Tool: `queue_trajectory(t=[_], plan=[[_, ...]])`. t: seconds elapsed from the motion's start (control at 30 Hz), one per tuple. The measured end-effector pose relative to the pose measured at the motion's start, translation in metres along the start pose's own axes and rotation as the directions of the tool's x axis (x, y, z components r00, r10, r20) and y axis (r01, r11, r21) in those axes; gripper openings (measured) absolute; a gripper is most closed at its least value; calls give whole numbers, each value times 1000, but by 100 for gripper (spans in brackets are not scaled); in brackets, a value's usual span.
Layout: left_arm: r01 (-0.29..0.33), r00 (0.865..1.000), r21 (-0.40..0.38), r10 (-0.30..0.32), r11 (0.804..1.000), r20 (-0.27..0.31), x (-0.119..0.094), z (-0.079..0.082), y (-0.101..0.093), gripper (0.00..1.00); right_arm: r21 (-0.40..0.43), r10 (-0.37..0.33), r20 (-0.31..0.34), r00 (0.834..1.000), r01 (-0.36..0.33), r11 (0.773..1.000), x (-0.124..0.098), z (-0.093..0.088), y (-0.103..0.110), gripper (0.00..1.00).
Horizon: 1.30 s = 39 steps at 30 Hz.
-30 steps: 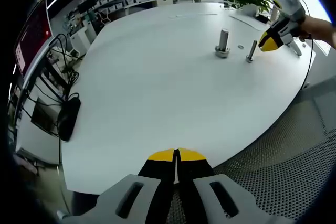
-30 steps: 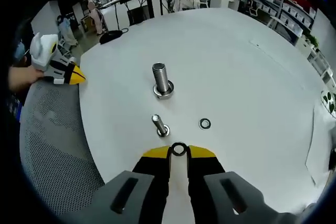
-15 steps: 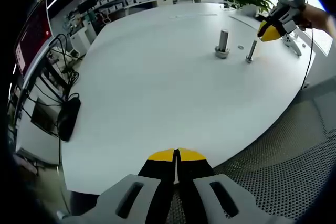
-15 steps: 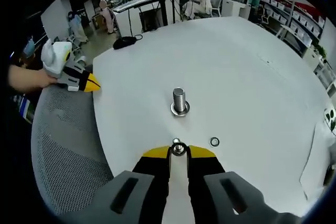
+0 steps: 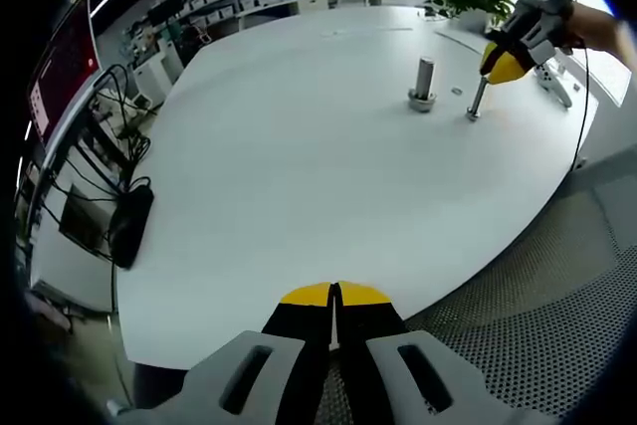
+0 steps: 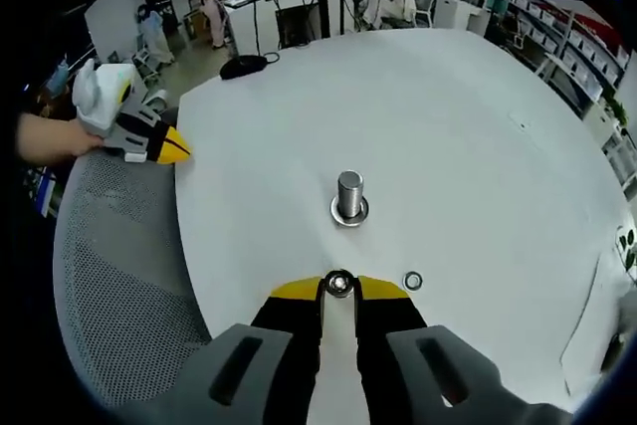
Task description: Place the washer onto the threaded stud by aligning its center hole with the stud, sliding it down to the base, and recovering from edge contact or off-axis alignment until the washer reaches the visible bottom stop.
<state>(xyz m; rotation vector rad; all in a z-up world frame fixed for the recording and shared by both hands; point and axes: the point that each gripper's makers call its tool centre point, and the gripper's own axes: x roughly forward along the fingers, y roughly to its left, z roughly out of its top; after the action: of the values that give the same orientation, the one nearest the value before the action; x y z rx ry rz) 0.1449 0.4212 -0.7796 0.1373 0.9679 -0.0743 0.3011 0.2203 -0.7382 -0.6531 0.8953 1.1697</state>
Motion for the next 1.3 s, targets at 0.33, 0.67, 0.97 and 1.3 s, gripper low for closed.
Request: queue_trajectory(t=[0.33, 0.67, 0.97, 1.3], plan=[[-2, 1000, -1, 2, 1000, 0, 1, 0, 1, 0, -22, 0, -40, 999, -1, 1000, 3, -1, -2, 13], [-2, 1000, -2, 2, 1000, -1, 1, 0, 1, 0, -121, 9, -121, 993, -24, 992, 3, 1, 0, 13], [-4, 1000, -6, 4, 1000, -2, 0, 0, 1, 0, -168, 16, -202, 979, -51, 985, 12, -6, 3, 13], [-5, 1000, -7, 5, 1000, 6, 0, 1, 2, 0, -205, 2, -263, 965, -57, 977, 30, -15, 3, 13]])
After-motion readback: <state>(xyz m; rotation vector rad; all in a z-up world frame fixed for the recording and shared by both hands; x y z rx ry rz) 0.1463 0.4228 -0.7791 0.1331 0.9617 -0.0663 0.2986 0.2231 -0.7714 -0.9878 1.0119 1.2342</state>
